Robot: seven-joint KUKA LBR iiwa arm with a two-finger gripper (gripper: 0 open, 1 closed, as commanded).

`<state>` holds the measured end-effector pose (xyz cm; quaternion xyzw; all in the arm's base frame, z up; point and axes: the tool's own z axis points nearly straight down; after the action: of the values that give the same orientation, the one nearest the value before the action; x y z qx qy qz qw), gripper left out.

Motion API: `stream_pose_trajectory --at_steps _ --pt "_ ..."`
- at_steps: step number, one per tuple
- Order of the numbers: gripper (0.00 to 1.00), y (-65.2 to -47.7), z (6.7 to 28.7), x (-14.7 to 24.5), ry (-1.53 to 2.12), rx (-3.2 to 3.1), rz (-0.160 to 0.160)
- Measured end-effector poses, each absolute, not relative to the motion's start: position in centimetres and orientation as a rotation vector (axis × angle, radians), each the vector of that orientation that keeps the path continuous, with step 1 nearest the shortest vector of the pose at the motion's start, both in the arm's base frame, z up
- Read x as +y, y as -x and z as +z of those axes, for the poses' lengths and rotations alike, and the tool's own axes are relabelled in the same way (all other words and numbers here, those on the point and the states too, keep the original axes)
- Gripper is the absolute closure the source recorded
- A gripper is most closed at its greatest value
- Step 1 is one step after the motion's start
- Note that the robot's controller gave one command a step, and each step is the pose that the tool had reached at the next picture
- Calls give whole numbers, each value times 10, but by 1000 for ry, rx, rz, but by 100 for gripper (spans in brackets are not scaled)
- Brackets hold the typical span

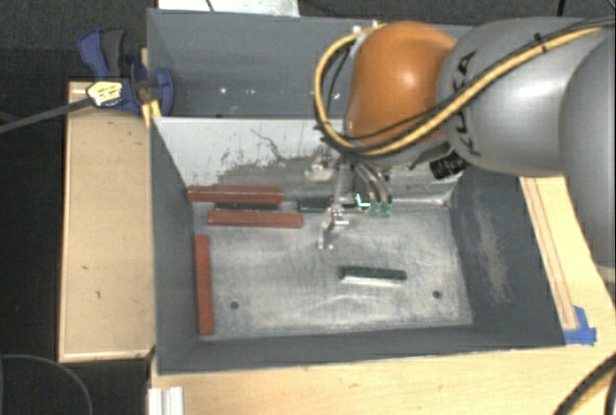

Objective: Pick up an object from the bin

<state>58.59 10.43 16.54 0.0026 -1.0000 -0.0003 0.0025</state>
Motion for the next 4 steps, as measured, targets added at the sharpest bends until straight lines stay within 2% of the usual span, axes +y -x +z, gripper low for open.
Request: stream_pose_trajectory --at_steps 1,2,3,4 --pt "0 -588 170 104 -4 -3145 -2" --pt "0 -591 103 121 134 -3145 -4" --pt "0 -592 79 127 153 -3147 -7" --pt "0 -582 124 90 166 -3145 0"
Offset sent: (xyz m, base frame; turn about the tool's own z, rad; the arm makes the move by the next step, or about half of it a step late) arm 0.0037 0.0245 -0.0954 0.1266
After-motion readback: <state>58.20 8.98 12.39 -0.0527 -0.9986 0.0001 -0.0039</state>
